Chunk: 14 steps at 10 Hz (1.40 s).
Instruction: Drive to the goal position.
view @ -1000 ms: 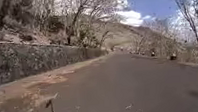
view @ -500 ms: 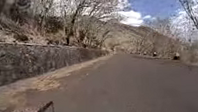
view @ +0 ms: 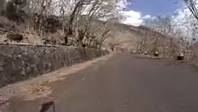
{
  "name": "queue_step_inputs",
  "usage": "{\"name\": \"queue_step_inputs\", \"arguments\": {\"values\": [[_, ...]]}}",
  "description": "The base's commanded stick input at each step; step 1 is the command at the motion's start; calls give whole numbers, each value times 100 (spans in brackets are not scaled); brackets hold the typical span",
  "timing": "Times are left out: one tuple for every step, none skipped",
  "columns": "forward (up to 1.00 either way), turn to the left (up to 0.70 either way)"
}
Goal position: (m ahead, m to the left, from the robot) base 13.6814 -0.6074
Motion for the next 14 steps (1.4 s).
{"name": "queue_step_inputs", "arguments": {"values": [[70, 0], [70, 0], [70, 0], [70, 0], [70, 0], [70, 0], [70, 0], [70, -1], [70, -3], [70, 0], [70, 0], [70, 0], [70, 0], [70, 0]]}}
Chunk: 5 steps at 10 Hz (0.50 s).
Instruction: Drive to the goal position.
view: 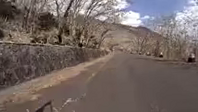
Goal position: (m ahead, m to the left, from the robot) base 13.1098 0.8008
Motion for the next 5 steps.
{"name": "queue_step_inputs", "arguments": {"values": [[70, 0], [70, 0], [70, 0], [70, 0], [70, 0]]}}
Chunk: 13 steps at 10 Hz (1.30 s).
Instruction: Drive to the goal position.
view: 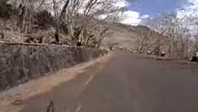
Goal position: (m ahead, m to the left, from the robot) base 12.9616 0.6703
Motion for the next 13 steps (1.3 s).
{"name": "queue_step_inputs", "arguments": {"values": [[70, 0], [70, 0], [70, 0], [70, 0], [70, 0], [70, 0], [70, 0], [70, 0], [70, 0], [70, 0], [70, 0], [70, 0], [70, 0]]}}
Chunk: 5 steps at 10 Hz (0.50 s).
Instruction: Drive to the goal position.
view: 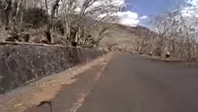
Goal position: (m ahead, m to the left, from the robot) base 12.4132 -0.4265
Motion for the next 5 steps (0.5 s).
{"name": "queue_step_inputs", "arguments": {"values": [[70, 0], [70, -1], [70, -30], [70, -30], [70, -29]]}}
